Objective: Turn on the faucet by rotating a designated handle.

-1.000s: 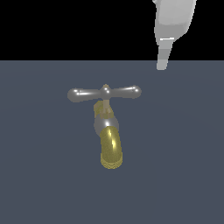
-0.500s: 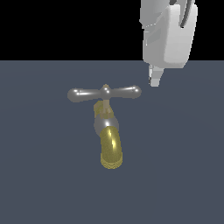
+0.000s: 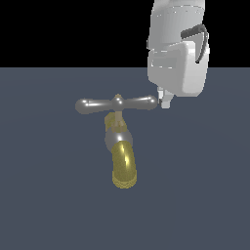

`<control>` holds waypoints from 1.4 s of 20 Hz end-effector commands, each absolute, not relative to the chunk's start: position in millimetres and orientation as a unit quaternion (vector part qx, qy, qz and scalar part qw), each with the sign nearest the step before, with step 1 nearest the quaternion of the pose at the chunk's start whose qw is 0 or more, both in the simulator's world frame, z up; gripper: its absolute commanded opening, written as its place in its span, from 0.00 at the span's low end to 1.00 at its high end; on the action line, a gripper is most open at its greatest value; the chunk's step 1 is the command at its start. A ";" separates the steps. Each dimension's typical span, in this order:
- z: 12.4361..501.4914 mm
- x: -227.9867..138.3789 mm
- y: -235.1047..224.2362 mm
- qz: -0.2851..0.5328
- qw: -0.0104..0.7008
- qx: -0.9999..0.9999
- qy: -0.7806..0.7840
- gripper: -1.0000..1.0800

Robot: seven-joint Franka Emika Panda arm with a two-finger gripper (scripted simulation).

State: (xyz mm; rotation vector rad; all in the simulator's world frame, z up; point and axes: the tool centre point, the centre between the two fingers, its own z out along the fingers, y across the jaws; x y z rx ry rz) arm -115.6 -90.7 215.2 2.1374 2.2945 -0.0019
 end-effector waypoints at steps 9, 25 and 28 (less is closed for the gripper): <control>199.6 -106.4 -85.5 0.000 0.001 0.646 0.763 0.00; 198.4 -84.5 -84.0 0.000 0.000 0.643 0.766 0.00; 198.4 -76.4 -83.7 0.000 0.000 0.643 0.766 0.00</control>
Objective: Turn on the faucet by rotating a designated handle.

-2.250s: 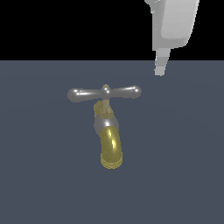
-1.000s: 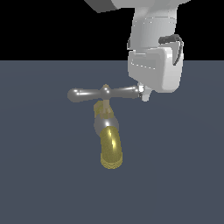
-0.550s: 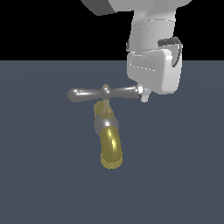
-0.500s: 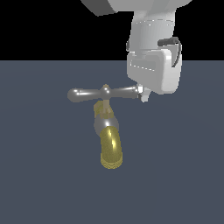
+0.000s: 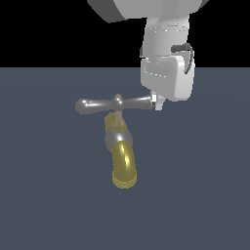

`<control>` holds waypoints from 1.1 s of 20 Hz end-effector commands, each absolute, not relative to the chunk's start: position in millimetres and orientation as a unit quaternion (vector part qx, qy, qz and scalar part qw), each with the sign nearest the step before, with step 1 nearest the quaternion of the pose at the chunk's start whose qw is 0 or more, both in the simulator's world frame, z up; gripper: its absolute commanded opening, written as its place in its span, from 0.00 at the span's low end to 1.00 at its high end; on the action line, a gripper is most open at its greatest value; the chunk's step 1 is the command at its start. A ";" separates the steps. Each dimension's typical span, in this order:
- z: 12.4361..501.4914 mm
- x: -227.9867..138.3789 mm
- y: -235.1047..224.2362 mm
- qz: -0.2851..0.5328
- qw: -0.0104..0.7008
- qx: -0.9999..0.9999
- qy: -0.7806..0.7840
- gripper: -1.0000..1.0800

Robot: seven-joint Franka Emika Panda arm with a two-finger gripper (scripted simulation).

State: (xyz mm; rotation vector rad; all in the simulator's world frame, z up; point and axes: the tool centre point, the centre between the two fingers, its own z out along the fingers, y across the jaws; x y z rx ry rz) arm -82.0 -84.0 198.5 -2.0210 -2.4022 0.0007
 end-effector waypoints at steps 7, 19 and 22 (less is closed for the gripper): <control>198.4 -57.3 -82.7 0.000 0.000 -0.643 -0.766 0.00; 198.5 -23.8 -81.4 0.000 0.000 -0.643 -0.766 0.00; 196.1 -27.7 -87.3 0.003 0.003 -0.649 -0.760 0.00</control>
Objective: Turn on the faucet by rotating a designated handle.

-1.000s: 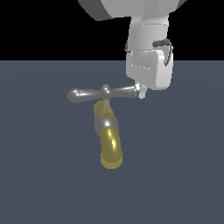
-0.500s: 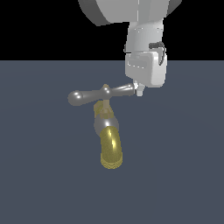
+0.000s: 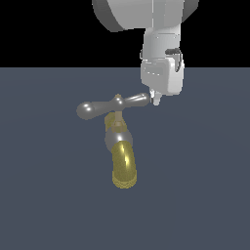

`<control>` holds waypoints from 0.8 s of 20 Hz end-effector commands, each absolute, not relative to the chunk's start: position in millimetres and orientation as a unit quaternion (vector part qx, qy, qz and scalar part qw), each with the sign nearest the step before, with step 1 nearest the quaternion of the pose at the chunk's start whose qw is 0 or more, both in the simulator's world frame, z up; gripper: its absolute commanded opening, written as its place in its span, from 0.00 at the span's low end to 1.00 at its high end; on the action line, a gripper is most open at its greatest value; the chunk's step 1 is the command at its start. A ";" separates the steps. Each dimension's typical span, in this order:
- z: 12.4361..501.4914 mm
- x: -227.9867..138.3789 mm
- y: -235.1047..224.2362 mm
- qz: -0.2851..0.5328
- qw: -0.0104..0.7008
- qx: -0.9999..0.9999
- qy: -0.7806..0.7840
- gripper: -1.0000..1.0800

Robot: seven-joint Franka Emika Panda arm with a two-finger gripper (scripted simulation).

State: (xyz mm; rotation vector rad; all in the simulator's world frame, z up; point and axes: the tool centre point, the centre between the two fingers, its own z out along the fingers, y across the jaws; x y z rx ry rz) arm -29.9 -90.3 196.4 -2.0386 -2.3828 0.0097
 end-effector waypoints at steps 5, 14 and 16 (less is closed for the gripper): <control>196.6 -10.9 -69.3 0.002 0.002 -0.648 -0.762 0.00; 197.6 18.0 -38.2 0.001 0.001 -0.645 -0.764 0.00; 197.8 24.2 -31.6 0.001 0.001 -0.644 -0.765 0.00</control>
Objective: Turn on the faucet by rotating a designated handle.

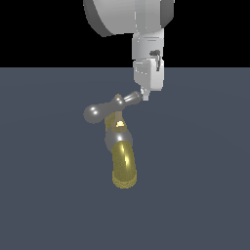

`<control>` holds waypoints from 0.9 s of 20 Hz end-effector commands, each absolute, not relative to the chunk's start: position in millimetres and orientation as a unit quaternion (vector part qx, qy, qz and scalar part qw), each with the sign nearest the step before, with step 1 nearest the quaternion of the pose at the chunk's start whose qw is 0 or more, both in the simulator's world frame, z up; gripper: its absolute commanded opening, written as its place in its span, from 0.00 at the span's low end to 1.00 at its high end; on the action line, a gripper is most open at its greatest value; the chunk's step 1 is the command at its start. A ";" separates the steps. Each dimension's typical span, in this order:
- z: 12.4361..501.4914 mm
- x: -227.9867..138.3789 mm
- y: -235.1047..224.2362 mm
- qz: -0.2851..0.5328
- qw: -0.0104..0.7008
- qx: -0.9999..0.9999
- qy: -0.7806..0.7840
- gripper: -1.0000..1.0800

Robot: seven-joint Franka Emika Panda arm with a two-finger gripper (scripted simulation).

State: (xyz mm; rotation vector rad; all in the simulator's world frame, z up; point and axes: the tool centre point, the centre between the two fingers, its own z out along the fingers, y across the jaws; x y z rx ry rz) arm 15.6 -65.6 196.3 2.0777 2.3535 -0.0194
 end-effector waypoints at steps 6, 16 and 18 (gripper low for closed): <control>195.9 30.1 -51.9 -0.007 0.002 0.661 0.751 0.00; 197.4 31.5 27.1 -0.002 0.001 0.649 0.761 0.00; 197.8 31.6 43.5 -0.001 0.000 0.647 0.763 0.00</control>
